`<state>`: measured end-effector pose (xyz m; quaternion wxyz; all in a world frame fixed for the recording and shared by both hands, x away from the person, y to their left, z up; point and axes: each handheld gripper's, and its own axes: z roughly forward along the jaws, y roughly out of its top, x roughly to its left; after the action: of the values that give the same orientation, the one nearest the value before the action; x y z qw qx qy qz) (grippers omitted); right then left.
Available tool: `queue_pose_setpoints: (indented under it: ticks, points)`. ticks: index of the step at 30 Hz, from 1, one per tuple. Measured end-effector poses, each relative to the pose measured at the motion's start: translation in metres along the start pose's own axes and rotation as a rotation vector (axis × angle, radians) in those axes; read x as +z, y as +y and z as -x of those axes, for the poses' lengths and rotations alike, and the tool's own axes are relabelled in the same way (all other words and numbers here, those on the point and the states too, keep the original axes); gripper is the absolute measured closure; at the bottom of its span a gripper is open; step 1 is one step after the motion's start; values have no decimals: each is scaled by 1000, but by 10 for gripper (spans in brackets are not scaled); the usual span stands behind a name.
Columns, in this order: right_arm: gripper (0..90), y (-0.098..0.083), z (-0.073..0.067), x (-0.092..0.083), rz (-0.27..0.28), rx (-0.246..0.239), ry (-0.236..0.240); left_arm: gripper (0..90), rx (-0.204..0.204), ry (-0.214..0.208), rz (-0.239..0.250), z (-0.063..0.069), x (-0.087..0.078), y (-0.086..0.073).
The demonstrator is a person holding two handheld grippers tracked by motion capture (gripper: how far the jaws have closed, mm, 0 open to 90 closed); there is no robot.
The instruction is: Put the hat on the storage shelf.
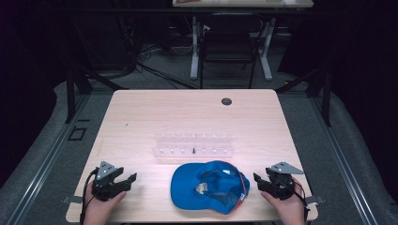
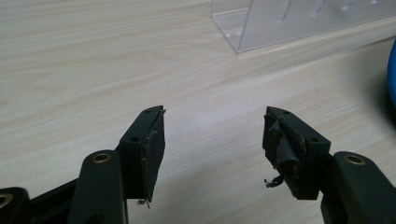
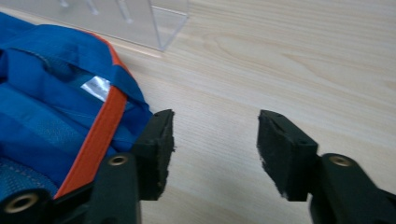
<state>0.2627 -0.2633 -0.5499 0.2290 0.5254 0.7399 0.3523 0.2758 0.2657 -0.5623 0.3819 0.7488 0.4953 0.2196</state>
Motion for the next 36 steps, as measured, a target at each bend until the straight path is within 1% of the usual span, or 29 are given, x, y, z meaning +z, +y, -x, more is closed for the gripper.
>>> queue_pose_setpoints:
  ticks: [1,2,4,5,6,8,10,12,13,14,15,17,18,20,22,24,25,26,27,28,29,30,31,32,33,34,35,36]
  points:
    - [462,0,1,0,-4,9,-8,393,8,8,-10,0,-1,1]
    - [460,0,0,-1,-5,11,-22,393,0,21,-9,0,-1,1]
    - [446,-1,1,-3,-1,19,-25,393,-13,22,-9,-1,-2,0]
    - [446,-1,1,-3,-1,19,-25,394,-13,22,-9,-1,-2,0]
    - [441,-1,0,-4,8,23,-30,394,-19,22,-13,-1,-2,0]
    - [442,-1,0,-5,19,25,-28,397,-19,28,1,-1,-2,1]
    - [436,-1,-1,-4,13,40,-27,414,-16,33,11,-1,-3,1]
    - [439,-1,-1,-4,7,43,-36,437,-19,33,11,-1,-4,1]
    - [501,-1,-2,-3,-14,75,-9,439,-25,23,4,-2,-5,0]
    - [518,-1,-2,-3,-27,90,9,442,-27,25,5,-1,-5,0]
    - [534,-1,-3,-3,-26,93,16,450,-29,25,3,-1,-5,0]
    - [536,0,-5,-3,-33,86,10,451,-29,26,3,-1,-5,-1]
    - [537,1,-8,-3,-35,89,13,451,-28,22,-6,0,-5,-1]
    - [553,3,-10,-3,-58,92,18,451,-25,24,-6,1,-6,-1]
    - [553,7,-12,-2,-67,109,47,451,-26,20,-11,1,-7,-1]
    - [568,12,-14,0,-105,109,60,451,-19,19,-12,2,-7,-1]
    - [568,12,-14,0,-105,109,60,451,-19,19,-12,2,-7,-1]
    - [604,18,-15,4,-155,112,64,451,-16,15,-13,3,-7,-1]
    - [604,18,-15,4,-155,112,64,451,-15,16,-14,4,-7,0]
    - [653,24,-14,7,-235,152,91,451,-10,12,-15,4,-7,0]
    - [656,27,-13,9,-272,162,107,450,-7,9,-18,6,-7,0]
    - [657,29,-12,11,-296,164,112,451,-1,6,-17,6,-7,0]
    - [657,32,-12,13,-317,165,105,451,-1,6,-17,6,-7,0]
    - [656,35,-11,14,-336,165,111,451,10,1,-19,7,-6,1]
    - [657,39,-11,17,-374,182,120,451,15,2,-22,7,-6,1]
    - [657,41,-9,18,-401,180,119,451,14,-1,-26,7,-7,1]
    - [657,43,-8,20,-416,193,121,451,14,-3,-28,7,-7,1]
    - [656,46,-7,22,-445,200,122,451,12,-4,-28,7,-7,1]
